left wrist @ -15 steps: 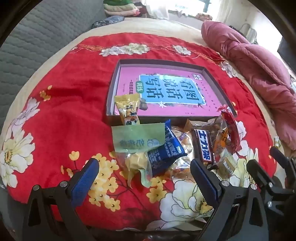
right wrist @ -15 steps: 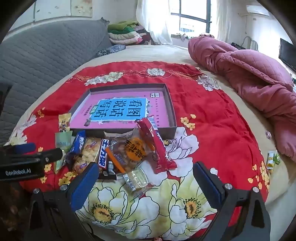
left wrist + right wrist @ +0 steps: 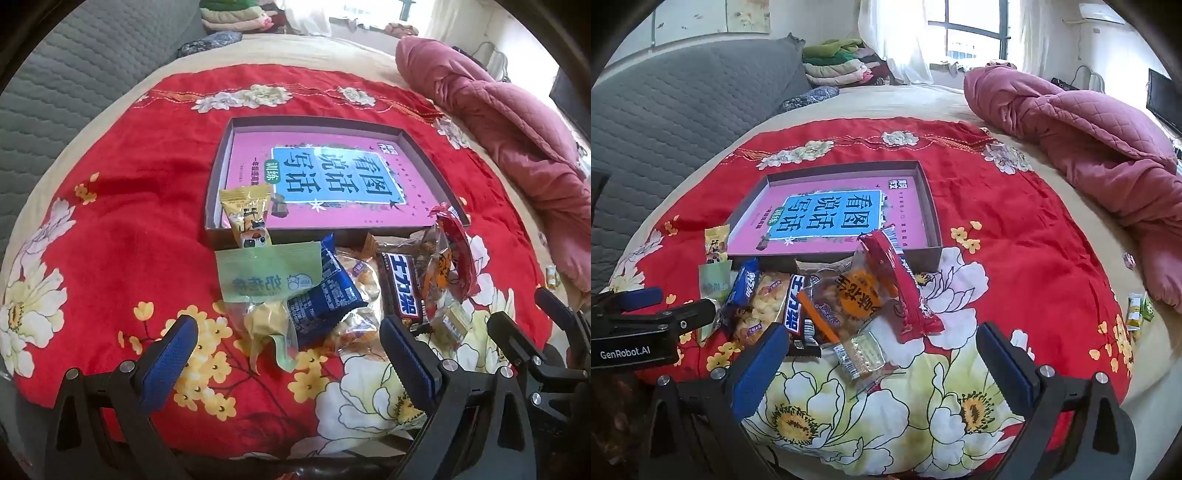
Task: Organize snacks
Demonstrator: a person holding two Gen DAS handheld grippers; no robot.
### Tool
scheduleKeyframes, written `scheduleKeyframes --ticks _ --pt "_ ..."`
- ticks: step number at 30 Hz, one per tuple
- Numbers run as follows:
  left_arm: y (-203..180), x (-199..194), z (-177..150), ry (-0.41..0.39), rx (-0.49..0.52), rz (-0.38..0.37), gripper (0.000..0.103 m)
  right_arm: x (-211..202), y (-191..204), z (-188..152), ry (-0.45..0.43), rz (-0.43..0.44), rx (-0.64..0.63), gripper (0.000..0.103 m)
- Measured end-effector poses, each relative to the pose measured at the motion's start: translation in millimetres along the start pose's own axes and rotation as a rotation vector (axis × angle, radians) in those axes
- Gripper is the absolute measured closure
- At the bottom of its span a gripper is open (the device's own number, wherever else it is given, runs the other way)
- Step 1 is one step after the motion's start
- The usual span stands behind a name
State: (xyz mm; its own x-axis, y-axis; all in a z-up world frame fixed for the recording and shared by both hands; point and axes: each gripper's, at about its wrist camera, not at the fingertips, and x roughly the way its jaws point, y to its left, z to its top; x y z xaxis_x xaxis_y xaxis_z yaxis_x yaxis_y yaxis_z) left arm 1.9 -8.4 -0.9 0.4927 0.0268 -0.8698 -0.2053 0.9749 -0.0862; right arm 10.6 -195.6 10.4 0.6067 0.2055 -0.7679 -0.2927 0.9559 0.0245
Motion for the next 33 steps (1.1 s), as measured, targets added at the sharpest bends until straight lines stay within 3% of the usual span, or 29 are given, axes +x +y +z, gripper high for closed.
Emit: scheduleKeyframes --ticks 33 --pt "0.6 0.9 -0.2 0.011 0.003 0.001 0.004 -0.8 1.5 -1.7 -0.003 0.005 -0.011 0.001"
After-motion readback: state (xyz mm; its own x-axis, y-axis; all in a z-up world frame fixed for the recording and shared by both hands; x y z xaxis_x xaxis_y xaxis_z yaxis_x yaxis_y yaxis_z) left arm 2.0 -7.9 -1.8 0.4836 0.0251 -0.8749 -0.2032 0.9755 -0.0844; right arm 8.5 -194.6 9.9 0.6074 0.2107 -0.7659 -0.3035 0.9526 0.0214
